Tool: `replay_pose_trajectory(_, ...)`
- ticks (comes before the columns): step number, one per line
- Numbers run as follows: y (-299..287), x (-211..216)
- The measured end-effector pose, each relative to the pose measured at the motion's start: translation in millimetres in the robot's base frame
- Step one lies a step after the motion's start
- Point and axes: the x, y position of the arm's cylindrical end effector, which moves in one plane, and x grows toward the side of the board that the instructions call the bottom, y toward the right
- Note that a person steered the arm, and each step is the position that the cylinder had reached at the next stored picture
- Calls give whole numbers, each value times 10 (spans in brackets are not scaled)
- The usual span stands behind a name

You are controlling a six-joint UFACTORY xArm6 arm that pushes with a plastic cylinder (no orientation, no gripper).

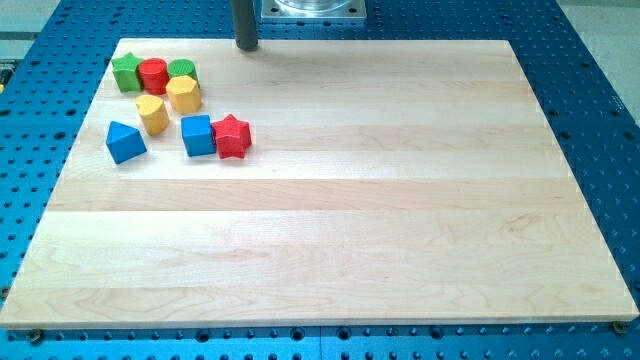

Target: Move the group of blocks towards the other blocks

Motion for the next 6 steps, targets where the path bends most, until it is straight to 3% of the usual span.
replay_pose_trajectory(3, -147, 74)
replay_pose_trajectory(5, -1650, 164)
replay_pose_trajectory(6, -1979, 490)
